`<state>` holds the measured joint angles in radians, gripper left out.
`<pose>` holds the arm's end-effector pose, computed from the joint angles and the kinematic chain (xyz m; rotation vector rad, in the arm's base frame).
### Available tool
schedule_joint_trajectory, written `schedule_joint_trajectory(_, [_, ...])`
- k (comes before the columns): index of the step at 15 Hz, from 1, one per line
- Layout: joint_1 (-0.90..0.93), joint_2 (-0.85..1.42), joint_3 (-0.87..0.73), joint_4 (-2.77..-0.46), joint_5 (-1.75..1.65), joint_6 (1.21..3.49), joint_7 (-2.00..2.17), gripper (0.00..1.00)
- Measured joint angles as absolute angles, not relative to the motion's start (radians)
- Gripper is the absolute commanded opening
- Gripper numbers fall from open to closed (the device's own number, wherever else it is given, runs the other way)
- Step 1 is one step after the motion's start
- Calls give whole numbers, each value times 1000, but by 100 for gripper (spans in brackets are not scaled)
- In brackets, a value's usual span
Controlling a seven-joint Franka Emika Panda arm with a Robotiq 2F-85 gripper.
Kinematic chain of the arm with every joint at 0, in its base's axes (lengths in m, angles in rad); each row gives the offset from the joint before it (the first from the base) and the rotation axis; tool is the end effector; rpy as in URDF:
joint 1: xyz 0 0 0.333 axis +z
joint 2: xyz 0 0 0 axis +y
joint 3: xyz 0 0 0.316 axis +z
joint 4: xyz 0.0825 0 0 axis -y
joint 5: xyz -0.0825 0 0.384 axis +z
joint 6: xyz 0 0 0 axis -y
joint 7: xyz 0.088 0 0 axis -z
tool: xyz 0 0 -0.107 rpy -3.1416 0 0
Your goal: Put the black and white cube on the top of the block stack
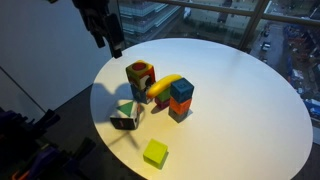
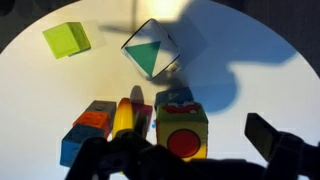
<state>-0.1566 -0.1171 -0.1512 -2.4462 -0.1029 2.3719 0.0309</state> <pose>0.4506 -0.1442 0.3486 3.0532 -0.4079 0.0524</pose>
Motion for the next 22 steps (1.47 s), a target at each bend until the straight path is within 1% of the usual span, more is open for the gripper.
schedule_joint_trajectory(11, [-157,-113,-161,-2460,-103,2372,15,100])
schedule_joint_trajectory(18, [-179,-121,-215,-2509,-102,2382,-149,100])
schedule_joint_trajectory(22, [-184,-119,-241,-2560,-90,2466,-265,100])
